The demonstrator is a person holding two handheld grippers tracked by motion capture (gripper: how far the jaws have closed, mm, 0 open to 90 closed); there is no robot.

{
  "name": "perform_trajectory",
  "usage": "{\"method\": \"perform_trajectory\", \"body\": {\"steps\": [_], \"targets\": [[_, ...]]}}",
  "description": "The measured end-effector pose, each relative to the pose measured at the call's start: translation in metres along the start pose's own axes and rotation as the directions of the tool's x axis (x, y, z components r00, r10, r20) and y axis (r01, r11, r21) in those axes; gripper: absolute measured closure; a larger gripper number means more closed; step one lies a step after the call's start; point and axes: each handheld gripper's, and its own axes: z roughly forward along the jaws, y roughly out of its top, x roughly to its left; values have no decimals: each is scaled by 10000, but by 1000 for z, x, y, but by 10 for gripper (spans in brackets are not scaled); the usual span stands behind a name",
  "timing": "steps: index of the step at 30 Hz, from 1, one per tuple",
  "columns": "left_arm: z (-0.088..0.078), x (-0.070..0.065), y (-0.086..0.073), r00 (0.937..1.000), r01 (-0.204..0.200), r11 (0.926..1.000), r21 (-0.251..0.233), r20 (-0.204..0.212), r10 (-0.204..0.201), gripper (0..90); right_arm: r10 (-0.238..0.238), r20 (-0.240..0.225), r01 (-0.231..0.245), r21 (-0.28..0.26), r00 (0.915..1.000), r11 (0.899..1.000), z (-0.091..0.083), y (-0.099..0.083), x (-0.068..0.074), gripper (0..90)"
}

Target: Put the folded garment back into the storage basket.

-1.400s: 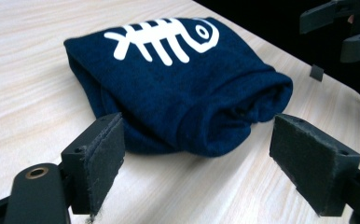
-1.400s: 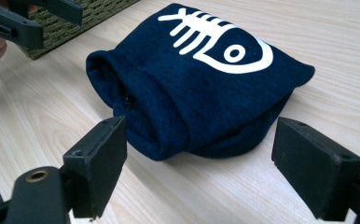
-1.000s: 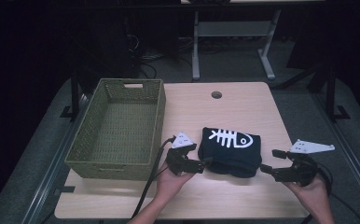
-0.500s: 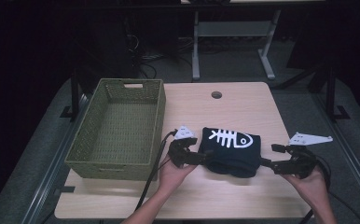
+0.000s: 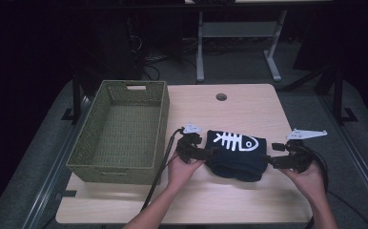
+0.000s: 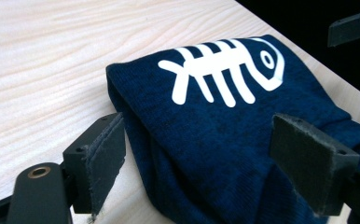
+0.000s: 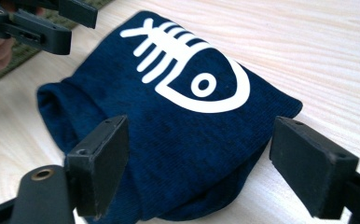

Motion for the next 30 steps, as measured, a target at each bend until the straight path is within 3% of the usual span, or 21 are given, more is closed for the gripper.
{"method": "perform_trajectory", "body": {"steps": [9, 15, 19, 30], "targets": [[15, 9, -4, 9988, 476, 9981, 399, -140, -470, 198, 688, 107, -692, 450, 9976, 9966, 14, -1, -13, 210], [24, 12, -5, 9958, 882, 9937, 694, 165, -896, 220, 919, 162, -931, 973, 9956, 9909, 27, -3, -18, 213], [29, 12, -6, 9953, 921, 9923, 823, 214, -942, 228, 1184, 173, -1196, 1258, 9928, 9848, 35, -5, -21, 231], [34, 12, -11, 9945, 942, 9886, 1176, 347, -989, 299, 1559, 180, -1569, 1322, 9876, 9787, 45, -15, -21, 326]]}}
